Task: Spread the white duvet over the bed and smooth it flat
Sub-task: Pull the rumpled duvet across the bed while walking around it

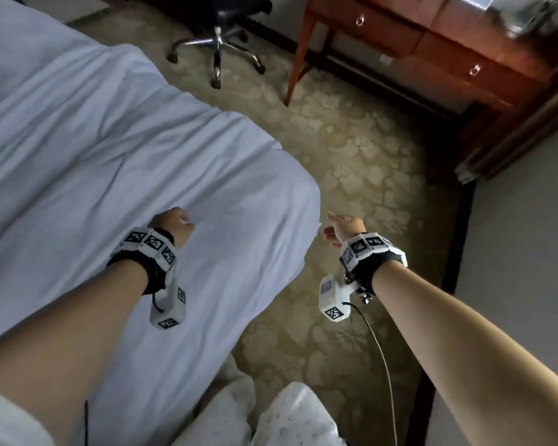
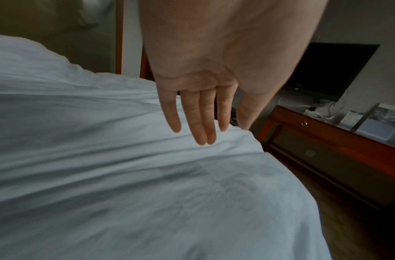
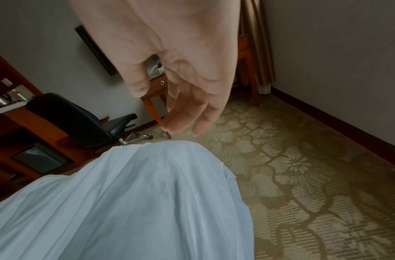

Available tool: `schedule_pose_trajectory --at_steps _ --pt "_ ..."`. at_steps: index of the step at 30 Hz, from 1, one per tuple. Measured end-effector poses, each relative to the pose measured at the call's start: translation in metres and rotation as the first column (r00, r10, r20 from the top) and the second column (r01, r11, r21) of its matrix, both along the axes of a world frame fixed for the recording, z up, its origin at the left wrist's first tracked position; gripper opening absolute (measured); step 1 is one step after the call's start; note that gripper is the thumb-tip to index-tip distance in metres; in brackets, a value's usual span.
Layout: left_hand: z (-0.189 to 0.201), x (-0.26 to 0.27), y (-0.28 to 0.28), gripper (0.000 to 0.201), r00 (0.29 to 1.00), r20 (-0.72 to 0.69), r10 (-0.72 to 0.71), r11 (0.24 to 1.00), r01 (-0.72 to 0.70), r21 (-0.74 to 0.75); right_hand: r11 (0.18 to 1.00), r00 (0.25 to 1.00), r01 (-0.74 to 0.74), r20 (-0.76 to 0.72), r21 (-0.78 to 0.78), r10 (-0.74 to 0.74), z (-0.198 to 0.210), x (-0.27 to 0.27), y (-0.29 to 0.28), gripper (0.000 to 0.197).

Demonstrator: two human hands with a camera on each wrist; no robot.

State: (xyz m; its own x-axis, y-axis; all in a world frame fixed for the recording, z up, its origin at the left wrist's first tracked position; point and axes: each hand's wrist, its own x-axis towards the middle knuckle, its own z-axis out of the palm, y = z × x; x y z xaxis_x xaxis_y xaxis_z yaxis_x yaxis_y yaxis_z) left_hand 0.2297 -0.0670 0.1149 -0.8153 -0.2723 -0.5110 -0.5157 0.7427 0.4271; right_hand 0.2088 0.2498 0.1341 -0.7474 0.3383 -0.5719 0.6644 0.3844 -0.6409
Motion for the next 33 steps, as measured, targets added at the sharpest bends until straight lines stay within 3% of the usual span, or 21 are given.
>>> schedule_pose_trajectory --at_steps 4,7,10,14,17,20,22,24,28,33 --pt "-0.016 -0.04 0.009 0.037 0.996 0.059 0.072 0.997 -0.072 -0.008 0.988 0.988 -0.132 0.087 0.084 0.125 -0.041 -0.076 0.005 0.044" --pt "-0.038 -0.059 0.008 0.044 0.976 0.1 0.193 0.981 -0.193 -0.004 0.966 0.967 -0.224 0.154 0.132 0.204 -0.067 -0.133 0.008 0.031" --pt "-0.072 -0.059 0.009 0.06 0.921 0.159 0.357 0.934 -0.358 -0.024 0.942 0.951 -0.291 0.156 0.17 0.266 -0.099 -0.199 0.004 0.069" --pt "-0.122 -0.038 0.033 0.082 0.824 0.238 0.514 0.858 -0.495 -0.138 0.814 0.863 -0.504 0.185 0.288 0.47 -0.149 -0.274 -0.005 0.091" --pt "-0.148 -0.032 0.063 0.103 0.854 0.226 0.468 0.881 -0.429 -0.2 0.755 0.81 -0.586 0.205 0.294 0.549 -0.179 -0.307 -0.01 0.109" --pt "-0.163 -0.03 0.091 0.113 0.877 0.269 0.399 0.902 -0.322 -0.288 0.613 0.665 -0.746 0.332 0.26 0.669 -0.207 -0.32 -0.014 0.104" --pt "-0.163 -0.03 0.104 0.093 0.881 0.268 0.39 0.88 -0.27 -0.392 0.558 0.617 -0.787 0.361 0.263 0.699 -0.213 -0.317 -0.013 0.09" --pt "-0.159 -0.035 0.112 0.062 0.887 0.246 0.392 0.852 -0.249 -0.46 0.535 0.584 -0.812 0.332 0.233 0.741 -0.213 -0.315 -0.01 0.063" --pt "-0.136 -0.051 0.106 0.034 0.888 0.343 0.306 0.887 -0.135 -0.441 0.509 0.548 -0.836 0.295 0.203 0.783 -0.186 -0.322 0.001 0.052" --pt "-0.069 -0.078 0.109 0.045 0.834 0.542 0.103 0.944 0.09 -0.318 0.514 0.543 -0.839 0.196 0.179 0.817 -0.102 -0.352 0.032 0.048"
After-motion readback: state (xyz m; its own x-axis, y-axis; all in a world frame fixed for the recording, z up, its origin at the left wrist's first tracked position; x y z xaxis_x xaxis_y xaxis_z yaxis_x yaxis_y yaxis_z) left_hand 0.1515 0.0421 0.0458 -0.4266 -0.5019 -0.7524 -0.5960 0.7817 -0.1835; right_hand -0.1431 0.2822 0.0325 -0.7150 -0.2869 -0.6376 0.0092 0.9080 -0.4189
